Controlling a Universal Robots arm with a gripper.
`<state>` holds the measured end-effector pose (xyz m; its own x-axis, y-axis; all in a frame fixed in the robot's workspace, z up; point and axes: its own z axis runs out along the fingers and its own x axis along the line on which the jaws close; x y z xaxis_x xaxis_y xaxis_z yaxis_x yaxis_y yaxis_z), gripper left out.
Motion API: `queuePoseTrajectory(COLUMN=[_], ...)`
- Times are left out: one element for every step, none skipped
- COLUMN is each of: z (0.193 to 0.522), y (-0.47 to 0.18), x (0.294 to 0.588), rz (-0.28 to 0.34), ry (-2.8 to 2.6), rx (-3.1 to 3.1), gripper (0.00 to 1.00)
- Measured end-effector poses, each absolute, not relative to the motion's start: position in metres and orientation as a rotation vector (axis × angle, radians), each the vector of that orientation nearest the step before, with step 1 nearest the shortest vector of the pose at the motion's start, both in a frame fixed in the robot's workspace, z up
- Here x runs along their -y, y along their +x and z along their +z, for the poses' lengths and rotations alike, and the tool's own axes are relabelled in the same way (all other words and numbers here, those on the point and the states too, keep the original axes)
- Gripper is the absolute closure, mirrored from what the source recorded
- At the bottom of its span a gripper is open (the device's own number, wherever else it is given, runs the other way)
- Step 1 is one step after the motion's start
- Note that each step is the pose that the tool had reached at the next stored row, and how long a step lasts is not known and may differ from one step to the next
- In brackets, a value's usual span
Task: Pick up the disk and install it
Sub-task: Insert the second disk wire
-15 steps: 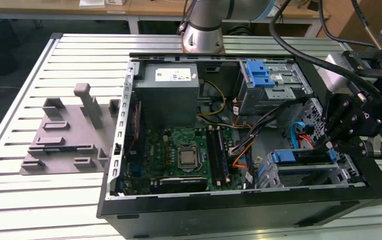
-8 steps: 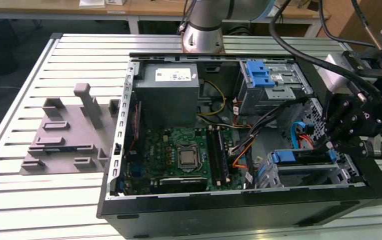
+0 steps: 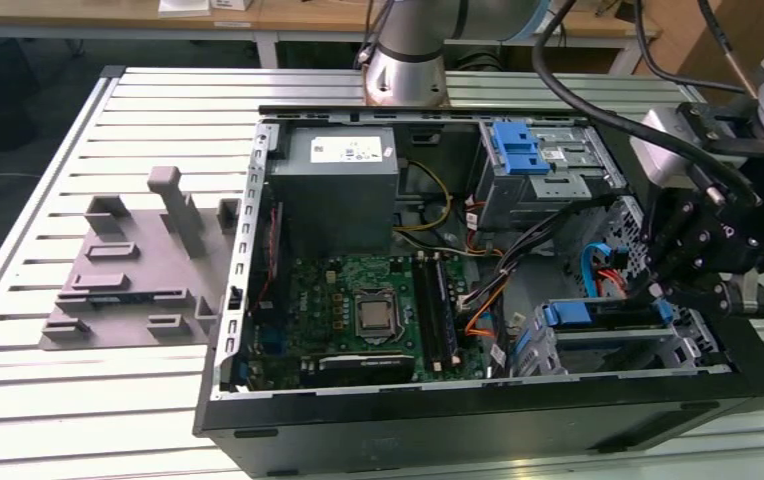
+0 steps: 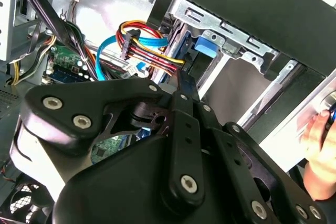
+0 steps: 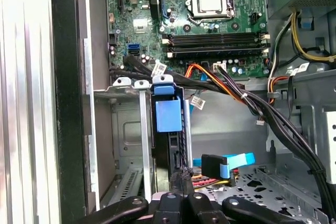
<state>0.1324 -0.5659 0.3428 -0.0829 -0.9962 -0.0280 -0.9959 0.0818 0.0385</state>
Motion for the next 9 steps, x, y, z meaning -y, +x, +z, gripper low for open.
queuePoseTrajectory(z=[0.345, 0.347, 0.35, 0.354, 0.357, 0.359, 0.361, 0.362, 0.363], y=[0.132, 0.132, 0.132, 0.132, 0.132, 0.132, 0.132, 0.132, 0.132], x=[0.566, 0.566, 0.565, 0.565, 0.565, 0.564, 0.564, 0.564, 0.564], rz=[-0.074, -0.074, -0.074, -0.074, -0.075, -0.074, -0.074, -0.074, -0.075], ry=[2.124, 2.124, 2.124, 2.124, 2.124, 2.124, 2.124, 2.124, 2.124], rx=[2.307, 2.307, 2.307, 2.307, 2.307, 2.307, 2.307, 2.307, 2.307], gripper=[0.89, 0.89, 0.89, 0.89, 0.89, 0.89, 0.89, 0.89, 0.89])
